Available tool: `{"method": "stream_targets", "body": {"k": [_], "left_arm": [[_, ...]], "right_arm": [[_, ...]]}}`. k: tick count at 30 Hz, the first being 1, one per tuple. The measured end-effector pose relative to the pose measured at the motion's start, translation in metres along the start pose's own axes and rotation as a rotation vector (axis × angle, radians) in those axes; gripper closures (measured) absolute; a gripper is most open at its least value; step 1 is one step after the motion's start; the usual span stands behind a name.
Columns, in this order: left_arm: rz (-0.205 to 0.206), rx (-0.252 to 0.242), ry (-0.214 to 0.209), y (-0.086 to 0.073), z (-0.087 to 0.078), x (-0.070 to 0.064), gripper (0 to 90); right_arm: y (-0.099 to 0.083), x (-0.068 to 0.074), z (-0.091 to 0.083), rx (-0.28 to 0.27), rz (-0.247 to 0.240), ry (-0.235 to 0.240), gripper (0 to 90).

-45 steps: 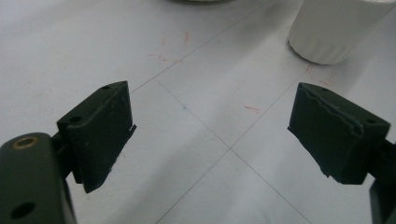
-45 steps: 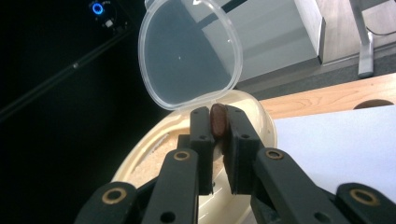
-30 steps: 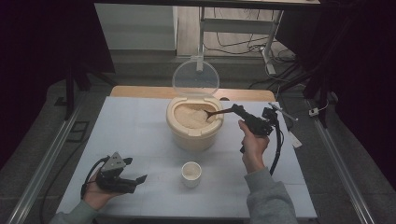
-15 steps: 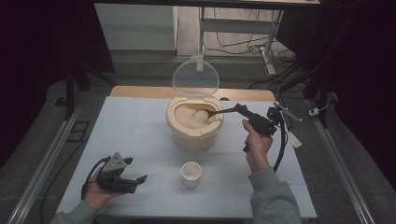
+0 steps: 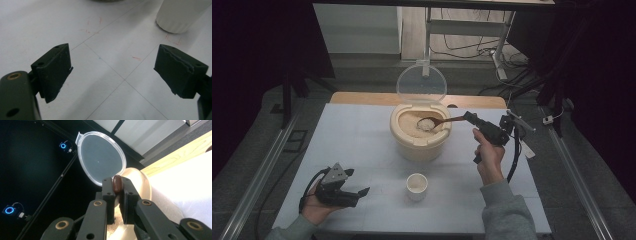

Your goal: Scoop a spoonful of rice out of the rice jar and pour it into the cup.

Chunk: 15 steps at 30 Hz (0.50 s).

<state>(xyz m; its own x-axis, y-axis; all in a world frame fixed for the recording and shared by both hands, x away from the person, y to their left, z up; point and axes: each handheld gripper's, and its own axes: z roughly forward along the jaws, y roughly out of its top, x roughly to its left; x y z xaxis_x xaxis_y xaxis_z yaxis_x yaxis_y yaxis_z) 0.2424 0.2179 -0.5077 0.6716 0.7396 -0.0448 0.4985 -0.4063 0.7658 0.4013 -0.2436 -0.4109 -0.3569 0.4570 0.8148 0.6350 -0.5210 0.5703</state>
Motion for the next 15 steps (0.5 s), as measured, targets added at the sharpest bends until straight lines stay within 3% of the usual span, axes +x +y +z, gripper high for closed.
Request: {"method": "stream_targets", "body": {"k": [15], "left_arm": [[0.000,0.003,0.001,-0.0001,0.0007,0.0001,13.9]], "right_arm": [[0.0007,-0.0024,-0.0027,0.021,0.044,0.035,83.7]]}}
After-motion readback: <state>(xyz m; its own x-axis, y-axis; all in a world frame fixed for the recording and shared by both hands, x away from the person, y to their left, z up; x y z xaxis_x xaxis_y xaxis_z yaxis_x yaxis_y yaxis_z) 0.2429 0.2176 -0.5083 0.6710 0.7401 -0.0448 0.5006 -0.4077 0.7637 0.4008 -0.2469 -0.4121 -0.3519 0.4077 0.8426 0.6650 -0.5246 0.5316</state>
